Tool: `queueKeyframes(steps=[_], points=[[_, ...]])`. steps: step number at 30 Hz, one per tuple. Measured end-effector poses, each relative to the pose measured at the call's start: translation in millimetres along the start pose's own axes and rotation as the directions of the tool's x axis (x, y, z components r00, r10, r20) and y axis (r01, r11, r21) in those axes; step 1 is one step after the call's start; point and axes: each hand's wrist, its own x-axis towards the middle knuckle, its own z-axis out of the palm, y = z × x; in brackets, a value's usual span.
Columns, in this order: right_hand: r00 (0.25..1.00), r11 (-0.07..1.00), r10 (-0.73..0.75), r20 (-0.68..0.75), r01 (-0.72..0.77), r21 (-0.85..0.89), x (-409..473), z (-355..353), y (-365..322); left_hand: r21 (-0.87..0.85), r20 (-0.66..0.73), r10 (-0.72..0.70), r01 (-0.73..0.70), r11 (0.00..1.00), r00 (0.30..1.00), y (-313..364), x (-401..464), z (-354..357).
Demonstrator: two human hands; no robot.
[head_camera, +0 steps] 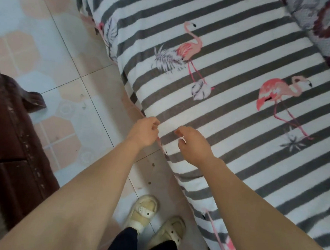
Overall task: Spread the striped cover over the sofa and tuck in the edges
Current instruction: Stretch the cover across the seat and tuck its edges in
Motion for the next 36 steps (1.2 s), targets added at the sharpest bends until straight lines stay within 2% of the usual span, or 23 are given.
queueKeyframes(steps=[6,11,17,20,23,26,29,32,34,36], points=[[0.999,0.999,-0.029,0.032,0.03,-0.027,25,-19,-35,-0.153,-0.141,-0.063,0.041,0.987,0.988,-4,15,-50],[0.997,0.996,-0.077,-0.001,0.076,-0.042,112,-33,-88,-0.339,-0.213,-0.207,0.126,0.932,0.955,-25,89,-118],[0.975,0.997,-0.071,-0.21,0.062,-0.046,242,-29,-148,-0.458,-0.178,-0.297,0.188,0.869,0.938,-63,217,-183],[0.962,0.997,-0.076,-0.262,0.072,-0.023,297,-21,-175,-0.532,-0.172,-0.373,0.232,0.814,0.912,-82,273,-206],[0.963,0.993,-0.108,-0.247,0.091,-0.08,335,-18,-190,-0.634,-0.086,-0.442,0.294,0.716,0.893,-94,314,-215],[0.96,0.985,-0.106,-0.258,0.066,-0.157,360,-15,-197,-0.792,0.066,-0.505,0.353,0.499,0.861,-95,337,-217],[0.957,0.981,-0.099,-0.272,0.049,-0.187,373,-13,-202,-0.846,0.204,-0.528,0.42,0.329,0.824,-93,348,-221],[0.962,0.98,-0.082,-0.262,0.03,-0.197,382,-13,-207,-0.821,0.248,-0.506,0.457,0.343,0.826,-92,351,-231],[0.959,0.984,-0.07,-0.274,0.021,-0.18,384,-13,-212,-0.772,0.214,-0.512,0.465,0.434,0.832,-102,354,-232],[0.955,0.988,-0.071,-0.29,0.027,-0.152,386,-14,-217,-0.66,0.07,-0.58,0.474,0.583,0.812,-116,360,-240]])
